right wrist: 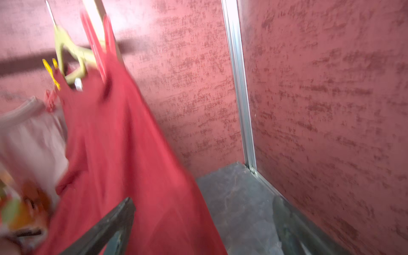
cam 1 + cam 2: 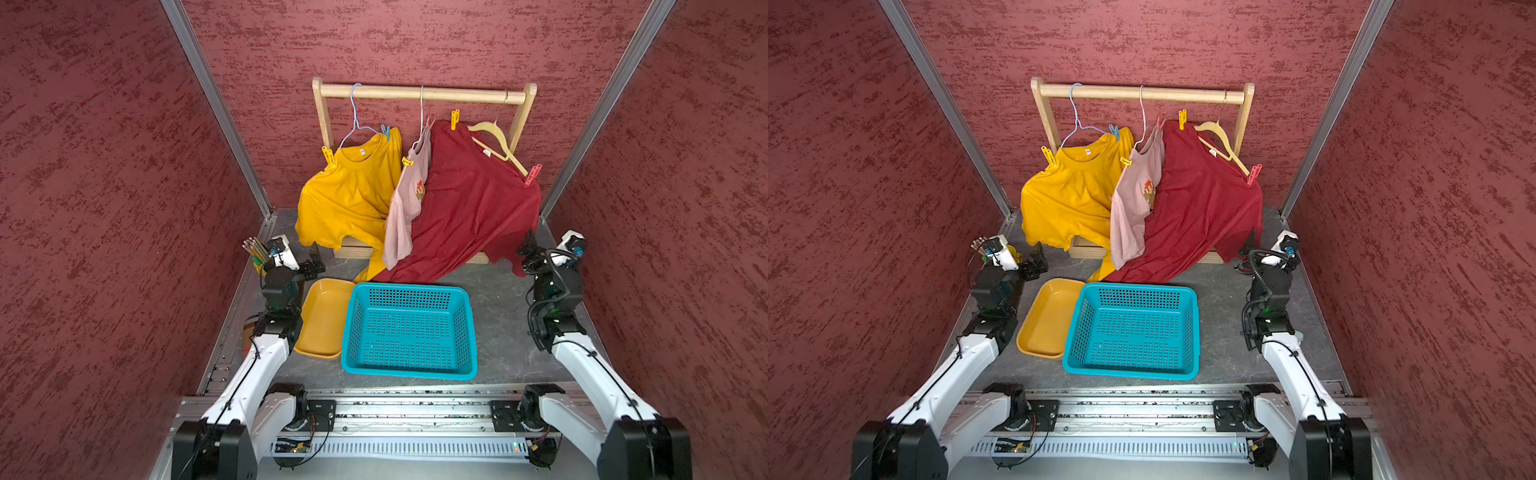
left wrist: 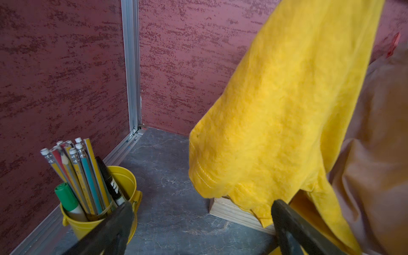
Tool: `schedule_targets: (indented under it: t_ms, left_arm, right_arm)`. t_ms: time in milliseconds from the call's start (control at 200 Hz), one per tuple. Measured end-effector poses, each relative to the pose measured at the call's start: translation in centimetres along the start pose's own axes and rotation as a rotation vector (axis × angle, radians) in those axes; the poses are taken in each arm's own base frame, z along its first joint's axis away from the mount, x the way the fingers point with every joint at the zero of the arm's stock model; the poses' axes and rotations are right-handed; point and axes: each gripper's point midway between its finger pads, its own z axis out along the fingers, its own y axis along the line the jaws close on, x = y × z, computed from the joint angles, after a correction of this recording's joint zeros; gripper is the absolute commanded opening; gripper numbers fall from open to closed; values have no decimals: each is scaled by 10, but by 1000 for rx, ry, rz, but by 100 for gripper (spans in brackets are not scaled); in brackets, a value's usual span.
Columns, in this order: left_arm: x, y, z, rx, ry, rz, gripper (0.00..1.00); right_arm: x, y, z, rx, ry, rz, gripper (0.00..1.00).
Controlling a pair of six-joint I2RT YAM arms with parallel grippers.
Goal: Remove the clothespins securing t-shirts to the hanger
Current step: Pick up the hanger from the clothes rail.
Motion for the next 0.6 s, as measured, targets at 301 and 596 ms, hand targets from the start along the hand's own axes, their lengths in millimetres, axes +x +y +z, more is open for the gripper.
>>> schedule_targets:
  t_ms: [301,596]
  left_arm:
    - [-44,-64,-65,268,122,-31,100]
    - [-17,-164,-84,667,403,29,100]
  right_arm:
    - [-25,49,13,-135,277,14,97]
    - [-64,97,39,-294,344,-57,93]
